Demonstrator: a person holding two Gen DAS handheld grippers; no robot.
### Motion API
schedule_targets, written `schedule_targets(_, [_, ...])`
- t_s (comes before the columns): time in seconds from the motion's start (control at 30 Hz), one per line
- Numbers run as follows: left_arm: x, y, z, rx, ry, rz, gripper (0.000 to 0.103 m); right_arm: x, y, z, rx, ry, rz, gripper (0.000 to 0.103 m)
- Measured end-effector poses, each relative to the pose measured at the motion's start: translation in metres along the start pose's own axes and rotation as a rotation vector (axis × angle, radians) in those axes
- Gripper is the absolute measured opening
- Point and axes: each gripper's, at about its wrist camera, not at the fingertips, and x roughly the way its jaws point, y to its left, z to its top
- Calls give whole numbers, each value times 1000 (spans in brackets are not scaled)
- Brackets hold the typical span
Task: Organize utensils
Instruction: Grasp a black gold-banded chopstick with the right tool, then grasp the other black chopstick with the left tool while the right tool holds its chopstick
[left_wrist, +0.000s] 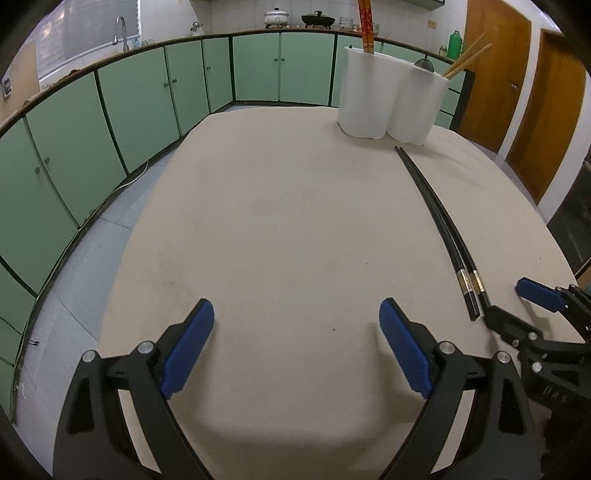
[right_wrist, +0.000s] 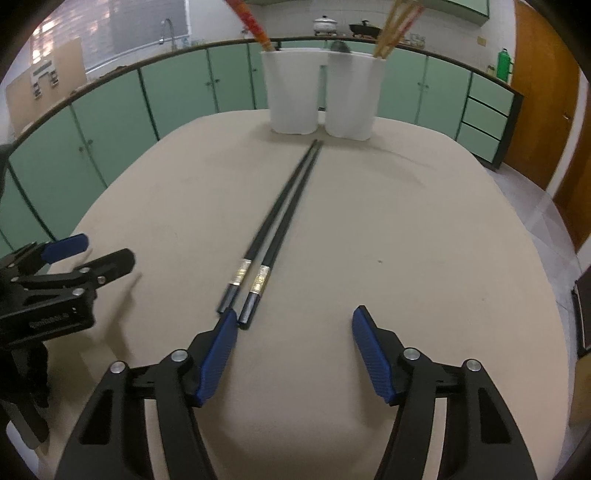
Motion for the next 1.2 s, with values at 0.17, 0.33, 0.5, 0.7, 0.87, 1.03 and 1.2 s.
schedule_targets(0.17, [2, -2, -1, 3, 5, -3, 89, -7, -13, -6, 59, -9, -14, 61])
schedule_targets(0.33, [2, -3, -1, 5, 7, -3, 89, -8, -7, -10, 57, -18, 53, 46])
schedule_targets(0.5, [3, -3, -2, 1, 13, -3, 89, -5, -2, -7, 51, -25, 64, 30])
schedule_targets(0.7, [5, -3, -3, -7, 20, 1, 89, -2, 1, -5, 46, -23, 70, 21])
schedule_targets(0.87, [5, -7, -4, -7, 23, -6, 89, -1, 1, -5, 52, -17, 70, 7])
schedule_targets(1.03, [3, -15, -4, 3, 25, -17, 89, -5, -5, -7, 67, -23, 70, 7])
schedule_targets(1.2, [3, -34, -5, 14, 29, -64, 89, -13, -31, -15, 106, -31, 20, 7])
